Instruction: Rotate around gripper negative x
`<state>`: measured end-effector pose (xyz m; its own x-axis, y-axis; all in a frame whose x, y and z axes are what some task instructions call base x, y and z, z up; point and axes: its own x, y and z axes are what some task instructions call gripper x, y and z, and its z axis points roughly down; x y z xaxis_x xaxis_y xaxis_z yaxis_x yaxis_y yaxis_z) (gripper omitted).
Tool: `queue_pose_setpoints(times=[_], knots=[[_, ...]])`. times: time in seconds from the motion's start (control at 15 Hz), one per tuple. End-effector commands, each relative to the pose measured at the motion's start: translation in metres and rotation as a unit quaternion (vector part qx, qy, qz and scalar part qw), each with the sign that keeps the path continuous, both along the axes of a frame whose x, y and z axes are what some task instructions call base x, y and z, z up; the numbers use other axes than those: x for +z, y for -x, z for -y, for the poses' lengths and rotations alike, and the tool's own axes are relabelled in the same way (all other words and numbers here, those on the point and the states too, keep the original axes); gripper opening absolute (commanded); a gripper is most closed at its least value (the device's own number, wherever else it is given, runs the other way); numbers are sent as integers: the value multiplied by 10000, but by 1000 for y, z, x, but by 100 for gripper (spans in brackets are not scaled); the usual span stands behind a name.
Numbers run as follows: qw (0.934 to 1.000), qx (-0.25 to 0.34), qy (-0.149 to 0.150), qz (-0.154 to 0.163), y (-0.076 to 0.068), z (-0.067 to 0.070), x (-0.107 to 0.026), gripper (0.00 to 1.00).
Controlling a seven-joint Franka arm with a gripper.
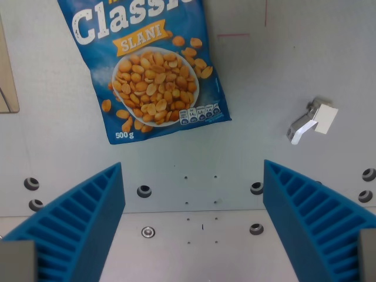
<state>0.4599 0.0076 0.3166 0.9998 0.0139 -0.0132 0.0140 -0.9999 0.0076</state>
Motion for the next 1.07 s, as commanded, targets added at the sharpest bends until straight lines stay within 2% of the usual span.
queue_pose_setpoints(times=[0.07, 1.07], knots=[[10000, 1, 65, 35, 0, 0, 3, 100], [9943, 11, 1062, 49, 0, 0, 3, 100]])
